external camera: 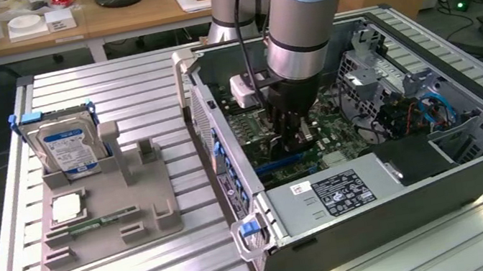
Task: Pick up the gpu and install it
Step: 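Insert the gpu into the slot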
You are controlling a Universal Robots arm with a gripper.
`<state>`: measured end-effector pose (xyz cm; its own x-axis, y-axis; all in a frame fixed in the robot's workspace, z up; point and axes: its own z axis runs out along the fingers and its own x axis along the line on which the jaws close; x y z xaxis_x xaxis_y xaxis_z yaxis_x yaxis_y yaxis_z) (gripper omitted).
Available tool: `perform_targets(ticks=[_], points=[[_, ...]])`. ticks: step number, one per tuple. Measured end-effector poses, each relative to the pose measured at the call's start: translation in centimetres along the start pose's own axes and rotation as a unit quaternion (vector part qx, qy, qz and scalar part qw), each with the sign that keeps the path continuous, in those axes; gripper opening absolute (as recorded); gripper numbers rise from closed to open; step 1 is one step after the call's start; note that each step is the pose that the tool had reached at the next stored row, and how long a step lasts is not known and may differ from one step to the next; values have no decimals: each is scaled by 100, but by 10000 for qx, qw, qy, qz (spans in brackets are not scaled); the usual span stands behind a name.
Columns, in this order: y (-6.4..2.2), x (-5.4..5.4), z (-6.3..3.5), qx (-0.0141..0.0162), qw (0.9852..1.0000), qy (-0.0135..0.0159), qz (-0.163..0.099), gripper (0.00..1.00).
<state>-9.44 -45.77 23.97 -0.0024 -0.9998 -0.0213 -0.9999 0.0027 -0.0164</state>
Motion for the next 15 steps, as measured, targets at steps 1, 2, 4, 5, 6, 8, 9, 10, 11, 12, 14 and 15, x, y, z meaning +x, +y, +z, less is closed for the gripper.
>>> perform_targets(ticks=[1,2,4,5,6,8,9,10,11,12,14,15], points=[[0,0,1,0,10000,0,0,27],[0,0,6,0,10000,-2,0,27],[1,0,22,0,10000,-3,0,27],[1,1,31,0,10000,-4,0,27],[1,1,37,0,10000,-5,0,27],[1,1,46,0,10000,-6,0,27],[1,1,48,-1,10000,-5,0,27],[1,1,48,-1,10000,-5,0,27],[1,1,50,0,10000,-6,0,27],[1,1,50,0,10000,-6,0,27],[1,1,50,0,10000,-6,0,27],[1,1,53,0,10000,-7,0,27]])
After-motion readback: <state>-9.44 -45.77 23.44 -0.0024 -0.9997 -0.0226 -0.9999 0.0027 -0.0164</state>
